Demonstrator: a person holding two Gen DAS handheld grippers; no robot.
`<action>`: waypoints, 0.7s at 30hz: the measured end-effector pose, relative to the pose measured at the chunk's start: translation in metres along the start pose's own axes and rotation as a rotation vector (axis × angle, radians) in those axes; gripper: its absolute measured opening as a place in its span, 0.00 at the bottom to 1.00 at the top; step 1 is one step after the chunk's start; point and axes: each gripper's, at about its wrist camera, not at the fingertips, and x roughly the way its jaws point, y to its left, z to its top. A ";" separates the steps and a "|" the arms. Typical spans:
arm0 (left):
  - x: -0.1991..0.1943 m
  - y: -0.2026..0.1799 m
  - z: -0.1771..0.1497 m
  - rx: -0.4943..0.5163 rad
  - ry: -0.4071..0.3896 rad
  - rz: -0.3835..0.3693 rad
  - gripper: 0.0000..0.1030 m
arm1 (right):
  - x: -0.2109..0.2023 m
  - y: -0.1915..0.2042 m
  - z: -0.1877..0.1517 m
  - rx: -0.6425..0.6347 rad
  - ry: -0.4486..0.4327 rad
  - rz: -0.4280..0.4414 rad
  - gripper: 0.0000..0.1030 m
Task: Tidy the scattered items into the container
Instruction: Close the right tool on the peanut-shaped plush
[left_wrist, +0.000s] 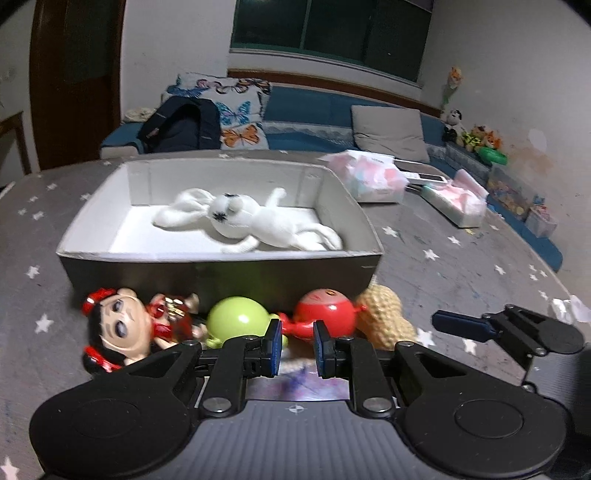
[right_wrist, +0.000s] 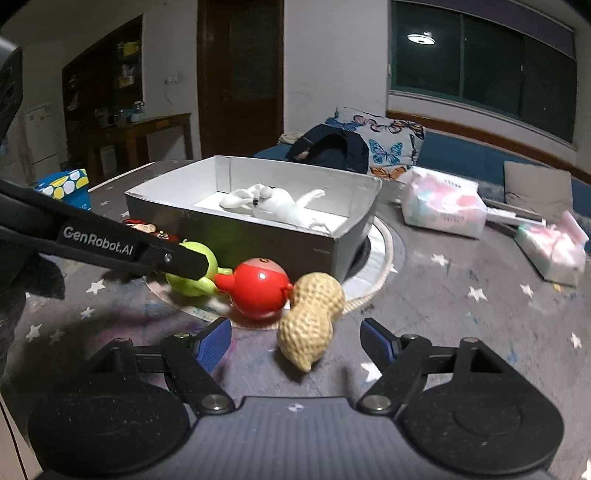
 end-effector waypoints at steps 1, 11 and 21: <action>0.001 -0.001 -0.001 -0.008 0.007 -0.016 0.19 | 0.000 -0.001 -0.001 0.005 0.001 0.000 0.76; 0.013 -0.014 0.003 -0.055 0.057 -0.142 0.19 | 0.012 -0.016 -0.003 0.085 0.010 0.000 0.65; 0.031 -0.025 0.014 -0.087 0.105 -0.181 0.19 | 0.020 -0.018 0.000 0.109 0.007 0.045 0.51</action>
